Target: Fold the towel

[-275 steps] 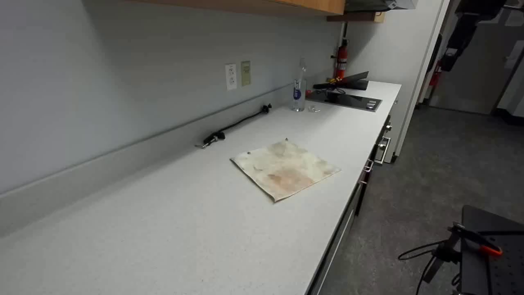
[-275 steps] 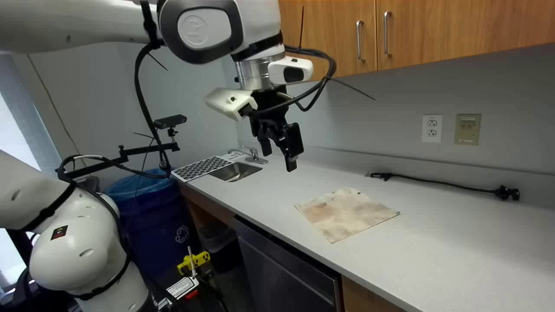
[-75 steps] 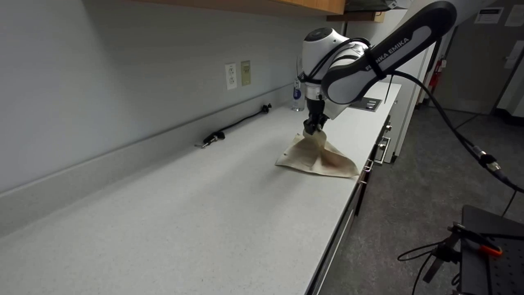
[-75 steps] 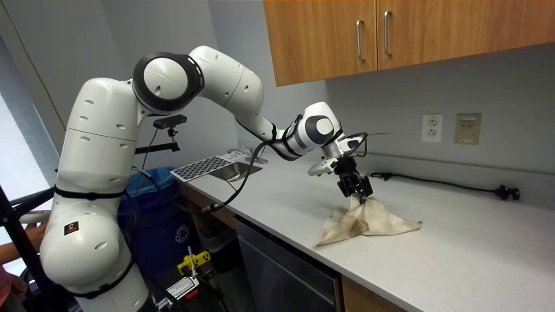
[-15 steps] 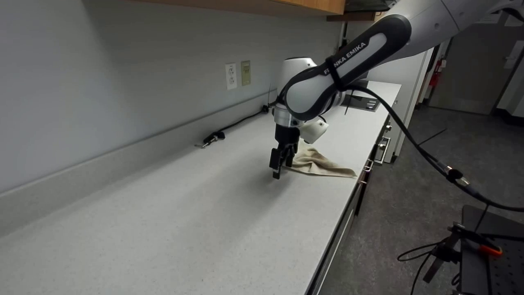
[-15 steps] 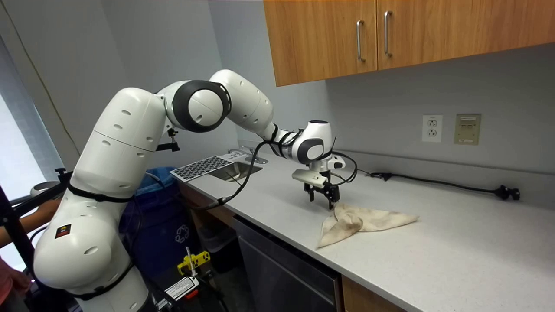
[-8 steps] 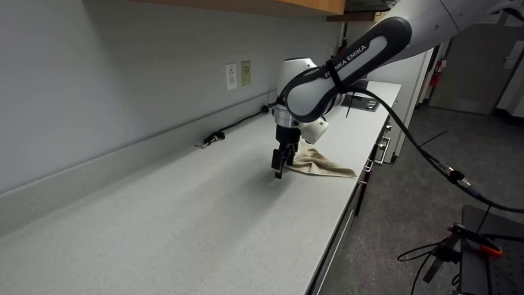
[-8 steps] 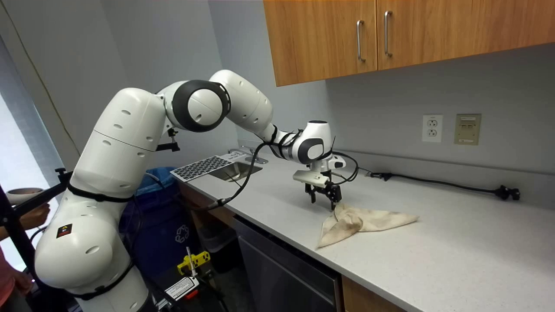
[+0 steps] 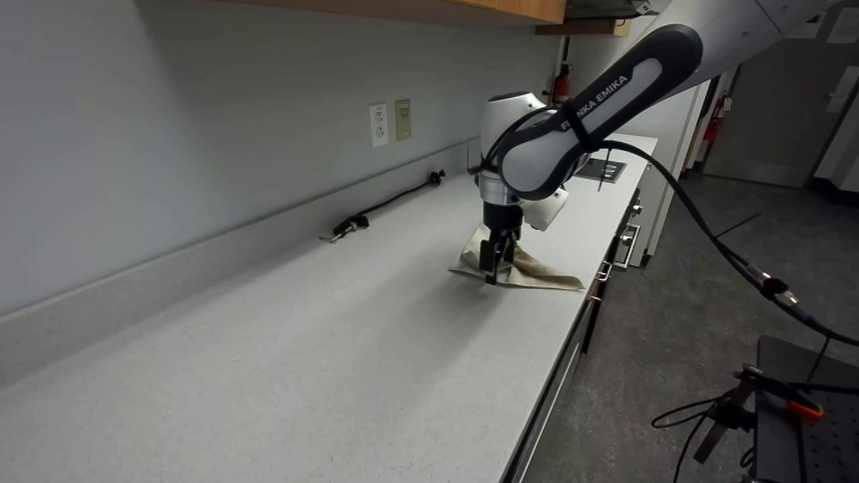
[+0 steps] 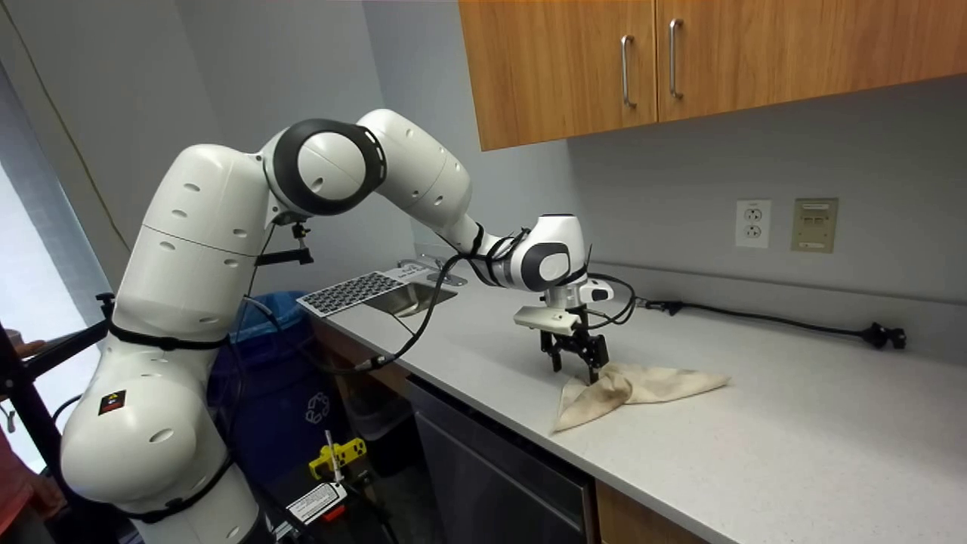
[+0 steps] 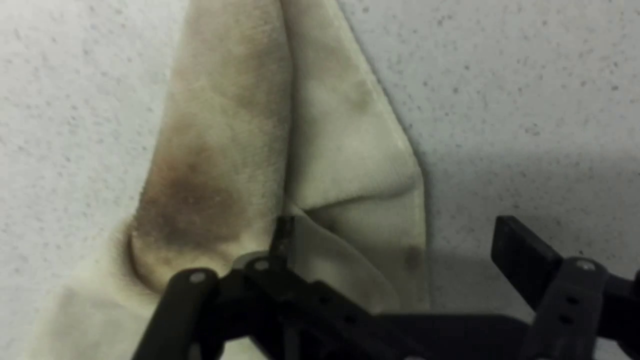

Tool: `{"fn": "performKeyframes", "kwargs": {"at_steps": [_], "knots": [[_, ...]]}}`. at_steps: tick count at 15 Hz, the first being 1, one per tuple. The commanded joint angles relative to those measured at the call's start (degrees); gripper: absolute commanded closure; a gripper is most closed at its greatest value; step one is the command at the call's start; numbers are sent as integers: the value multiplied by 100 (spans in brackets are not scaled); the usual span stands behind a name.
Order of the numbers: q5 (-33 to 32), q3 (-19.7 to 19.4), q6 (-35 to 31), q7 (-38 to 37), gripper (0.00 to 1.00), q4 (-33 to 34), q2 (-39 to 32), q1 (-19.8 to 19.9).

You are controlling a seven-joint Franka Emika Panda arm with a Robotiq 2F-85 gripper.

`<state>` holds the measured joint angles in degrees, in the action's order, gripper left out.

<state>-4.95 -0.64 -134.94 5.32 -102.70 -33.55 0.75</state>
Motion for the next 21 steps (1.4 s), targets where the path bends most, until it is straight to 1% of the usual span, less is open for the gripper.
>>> {"fn": "performKeyframes", "kwargs": {"at_steps": [1,4,10,15,21], "knots": [[-268,-230,-239,-345,0,-696,556,-104],[-449,-356,-418,-576,0,-968,737,-121],[-523,-554,-582,-1005,0,-1406,836,-66],[-526,-701,-597,-1215,0,-1560,802,-66],[-515,-740,-532,-1352,0,-1678,854,-70]]}}
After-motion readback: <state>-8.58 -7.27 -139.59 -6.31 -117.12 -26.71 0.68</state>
